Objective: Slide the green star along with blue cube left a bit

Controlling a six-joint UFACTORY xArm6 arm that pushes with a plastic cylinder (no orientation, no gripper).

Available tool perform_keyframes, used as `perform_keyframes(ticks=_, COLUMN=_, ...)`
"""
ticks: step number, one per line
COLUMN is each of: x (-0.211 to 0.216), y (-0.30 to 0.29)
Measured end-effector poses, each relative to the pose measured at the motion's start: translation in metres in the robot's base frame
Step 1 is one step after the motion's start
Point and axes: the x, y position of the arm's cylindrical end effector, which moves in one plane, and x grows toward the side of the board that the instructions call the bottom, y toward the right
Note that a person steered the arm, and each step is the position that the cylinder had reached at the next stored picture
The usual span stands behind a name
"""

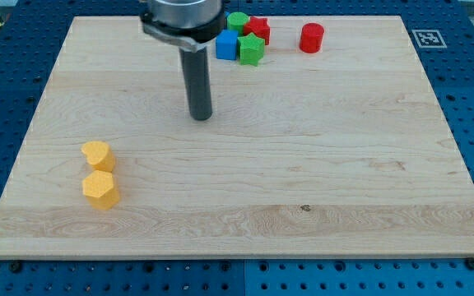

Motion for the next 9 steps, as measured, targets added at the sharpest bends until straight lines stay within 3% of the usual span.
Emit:
perform_keyframes(ticks=5, x=-0.099, y=0.159)
perform_keyframes(ticks=6, x=-0.127, y=0.147)
perform_keyframes(ticks=9, x=-0.129, y=0.063)
